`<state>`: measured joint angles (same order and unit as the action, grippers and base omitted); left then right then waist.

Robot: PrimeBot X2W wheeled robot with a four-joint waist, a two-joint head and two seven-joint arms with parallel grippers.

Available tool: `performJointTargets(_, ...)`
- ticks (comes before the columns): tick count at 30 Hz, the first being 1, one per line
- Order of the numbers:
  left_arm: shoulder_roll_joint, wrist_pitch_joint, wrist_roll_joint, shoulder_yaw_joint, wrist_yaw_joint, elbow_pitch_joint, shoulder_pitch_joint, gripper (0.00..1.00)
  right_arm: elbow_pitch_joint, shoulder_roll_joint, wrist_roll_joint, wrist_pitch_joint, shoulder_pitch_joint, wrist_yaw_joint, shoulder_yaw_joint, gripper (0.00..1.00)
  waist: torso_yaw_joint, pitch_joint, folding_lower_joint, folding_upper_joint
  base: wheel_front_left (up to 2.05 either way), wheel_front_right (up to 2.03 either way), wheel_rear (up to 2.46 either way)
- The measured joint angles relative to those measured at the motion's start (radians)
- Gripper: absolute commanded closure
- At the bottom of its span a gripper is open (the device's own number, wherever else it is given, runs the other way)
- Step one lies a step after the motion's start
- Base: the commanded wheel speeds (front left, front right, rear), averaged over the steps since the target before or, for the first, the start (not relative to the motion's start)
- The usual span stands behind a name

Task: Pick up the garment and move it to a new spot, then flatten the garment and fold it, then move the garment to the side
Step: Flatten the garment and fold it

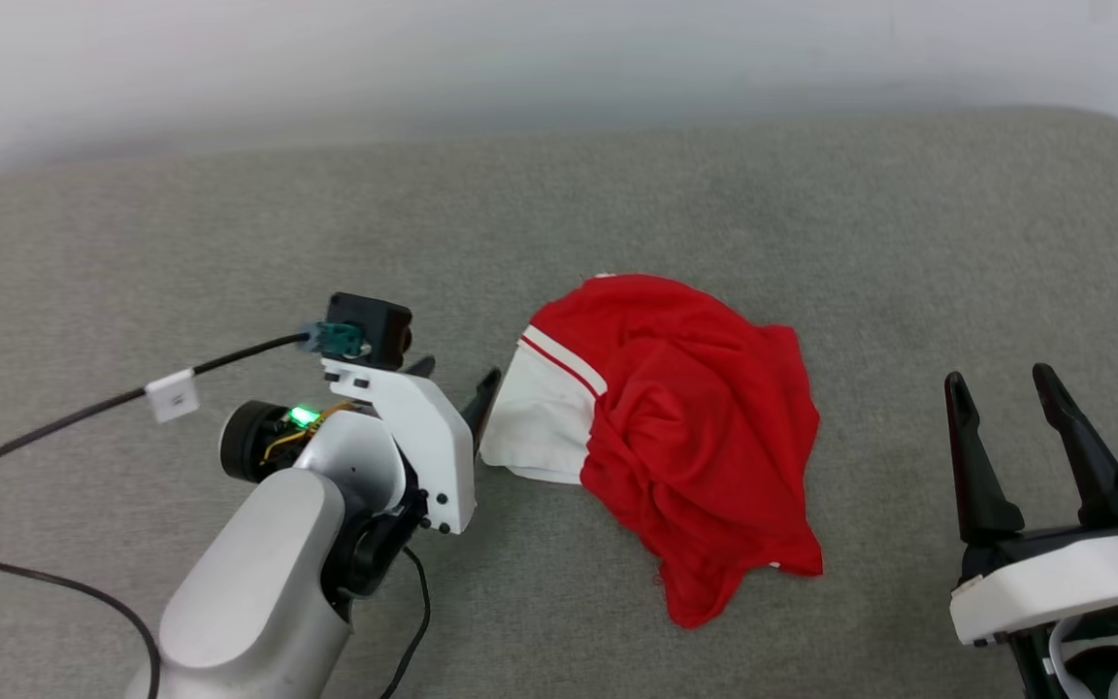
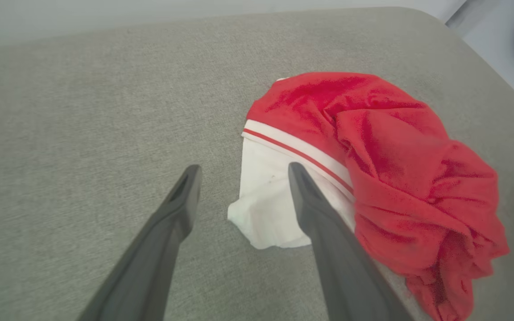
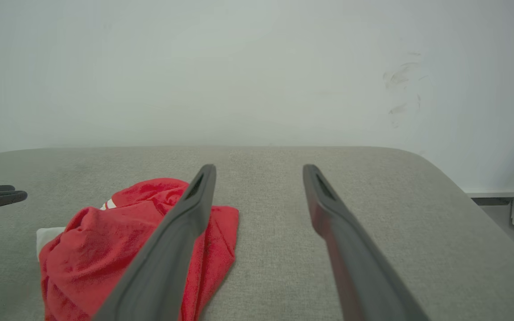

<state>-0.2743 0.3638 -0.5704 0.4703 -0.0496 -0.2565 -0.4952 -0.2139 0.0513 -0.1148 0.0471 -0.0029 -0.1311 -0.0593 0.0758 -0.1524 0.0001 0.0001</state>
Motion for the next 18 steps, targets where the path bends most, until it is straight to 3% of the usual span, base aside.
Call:
performJointTargets(6,0.01,0.164,-0.016,0.05,0.004,-0.112,-0.043,0.0,0.03,0.0,-0.016,-0.026,-0.033,0.0,0.005,0.0,0.043,-0.07,0.0,0.0,0.0,0.0,0.0)
performJointTargets(11,0.022,0.221,-0.012,0.088,0.013,-0.165,-0.069,0.0,0.049,0.0,-0.018,-0.042,-0.045,0.0,0.006,0.0,0.071,-0.102,0.0,0.0,0.0,0.0,0.0)
performJointTargets(13,0.03,0.226,-0.022,0.09,0.024,-0.18,-0.076,0.57,0.055,0.0,-0.019,-0.047,-0.052,0.0,0.005,0.0,0.075,-0.109,0.0,0.0,0.0,0.0,0.0)
performJointTargets(15,0.031,0.228,-0.022,0.095,0.033,-0.19,-0.086,1.0,0.06,0.0,-0.02,-0.049,-0.058,0.0,0.004,0.0,0.074,-0.11,0.0,0.0,0.0,0.0,0.0)
performJointTargets(18,0.037,0.225,-0.025,0.101,0.043,-0.206,-0.09,1.0,0.067,0.0,-0.024,-0.052,-0.06,0.0,0.004,0.0,0.07,-0.106,0.0,0.0,0.0,0.0,0.0)
